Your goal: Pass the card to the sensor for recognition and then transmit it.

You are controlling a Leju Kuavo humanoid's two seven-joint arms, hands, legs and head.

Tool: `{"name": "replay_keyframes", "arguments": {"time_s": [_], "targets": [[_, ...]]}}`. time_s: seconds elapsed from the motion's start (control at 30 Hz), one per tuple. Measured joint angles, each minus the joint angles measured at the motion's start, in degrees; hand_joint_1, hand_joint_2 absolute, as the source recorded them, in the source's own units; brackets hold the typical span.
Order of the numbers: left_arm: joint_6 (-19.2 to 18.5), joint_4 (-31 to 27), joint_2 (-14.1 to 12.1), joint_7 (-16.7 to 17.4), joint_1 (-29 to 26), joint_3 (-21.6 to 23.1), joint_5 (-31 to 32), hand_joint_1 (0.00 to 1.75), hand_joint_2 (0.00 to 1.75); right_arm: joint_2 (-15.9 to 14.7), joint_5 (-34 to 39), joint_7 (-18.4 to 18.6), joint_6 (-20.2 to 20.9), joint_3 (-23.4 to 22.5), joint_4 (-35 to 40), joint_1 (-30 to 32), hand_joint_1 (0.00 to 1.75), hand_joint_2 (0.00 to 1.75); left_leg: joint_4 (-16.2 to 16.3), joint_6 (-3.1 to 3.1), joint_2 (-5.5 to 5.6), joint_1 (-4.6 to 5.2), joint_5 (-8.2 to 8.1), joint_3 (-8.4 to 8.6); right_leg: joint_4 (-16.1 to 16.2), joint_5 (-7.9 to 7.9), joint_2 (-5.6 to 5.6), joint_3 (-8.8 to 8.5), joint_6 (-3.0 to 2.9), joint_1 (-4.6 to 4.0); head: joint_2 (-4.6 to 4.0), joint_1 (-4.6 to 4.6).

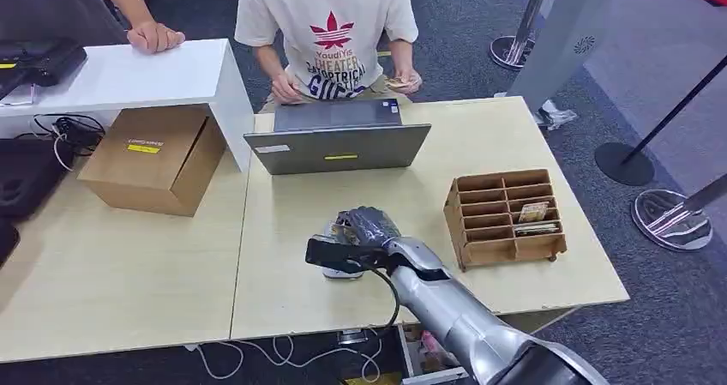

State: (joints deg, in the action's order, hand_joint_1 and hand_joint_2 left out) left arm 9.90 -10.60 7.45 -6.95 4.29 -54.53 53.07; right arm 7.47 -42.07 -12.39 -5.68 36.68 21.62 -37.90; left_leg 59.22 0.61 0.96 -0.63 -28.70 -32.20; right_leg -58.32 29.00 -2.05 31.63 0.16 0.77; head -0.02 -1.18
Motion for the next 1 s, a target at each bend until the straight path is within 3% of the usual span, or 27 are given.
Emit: {"name": "replay_keyframes", "arguments": {"time_s": [1.0], "targets": [[0.20,0.00,0.07,0.90,0.19,0.00,0.24,0.00,0.00,0.64,1.68,0.90,0.28,0.66,-1.49,-1.54,1.75,1.75,0.00,0.00,0.00,0.00,0.00,0.00,-0.01,0.00,0.00,0.00,0.00,0.00,0.00,-0.02]]}}
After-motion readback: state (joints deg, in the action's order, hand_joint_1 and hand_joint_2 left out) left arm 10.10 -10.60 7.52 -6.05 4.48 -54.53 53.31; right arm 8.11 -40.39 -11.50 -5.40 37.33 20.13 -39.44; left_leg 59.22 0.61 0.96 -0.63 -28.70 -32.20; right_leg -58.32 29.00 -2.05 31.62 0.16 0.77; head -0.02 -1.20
